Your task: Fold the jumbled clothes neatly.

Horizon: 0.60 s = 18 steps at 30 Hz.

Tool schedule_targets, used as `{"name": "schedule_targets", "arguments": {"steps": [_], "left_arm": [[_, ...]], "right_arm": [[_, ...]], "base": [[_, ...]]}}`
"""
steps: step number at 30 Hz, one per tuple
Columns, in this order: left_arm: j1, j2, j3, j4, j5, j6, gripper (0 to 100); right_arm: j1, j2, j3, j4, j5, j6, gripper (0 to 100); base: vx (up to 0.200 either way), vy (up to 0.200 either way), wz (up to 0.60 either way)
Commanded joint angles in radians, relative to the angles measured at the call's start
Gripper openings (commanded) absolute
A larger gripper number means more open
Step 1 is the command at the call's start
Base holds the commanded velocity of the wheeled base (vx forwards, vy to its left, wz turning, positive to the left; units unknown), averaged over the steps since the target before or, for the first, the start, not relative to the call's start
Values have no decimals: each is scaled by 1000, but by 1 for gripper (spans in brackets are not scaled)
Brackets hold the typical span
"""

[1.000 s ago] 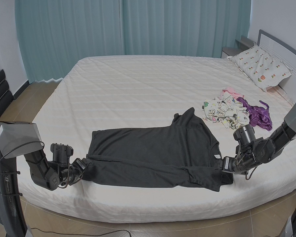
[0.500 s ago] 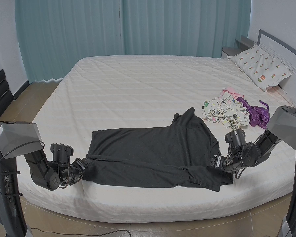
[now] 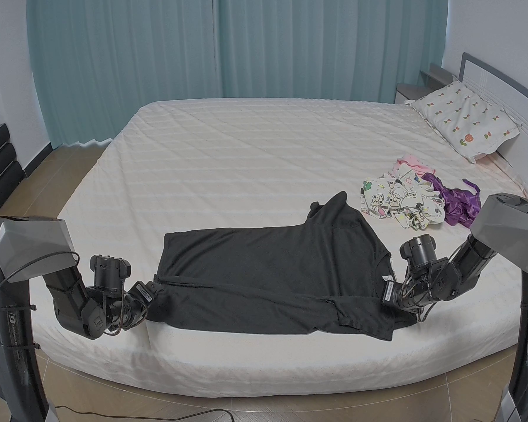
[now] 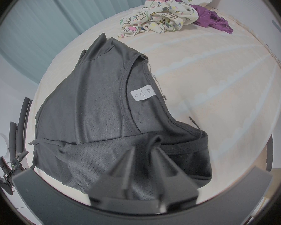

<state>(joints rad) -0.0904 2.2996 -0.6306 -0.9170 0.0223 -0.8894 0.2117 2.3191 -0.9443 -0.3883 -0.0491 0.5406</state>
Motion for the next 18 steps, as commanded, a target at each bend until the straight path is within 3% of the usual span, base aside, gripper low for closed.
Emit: {"name": "schedule_targets", "arguments": {"steps": [1,5,18], "left_arm": [[0,1,0,0,1,-2,100],[1,1,0,0,1,-2,100],[0,0,0,0,1,-3,100]], "right_arm": [[-15,-9,7,2,5,15,0],[-25,-17,7,0,6,70,0],[-66,-35,-10,-7,6,119,0]], "base": [[0,0,0],[0,0,0],[0,0,0]]}}
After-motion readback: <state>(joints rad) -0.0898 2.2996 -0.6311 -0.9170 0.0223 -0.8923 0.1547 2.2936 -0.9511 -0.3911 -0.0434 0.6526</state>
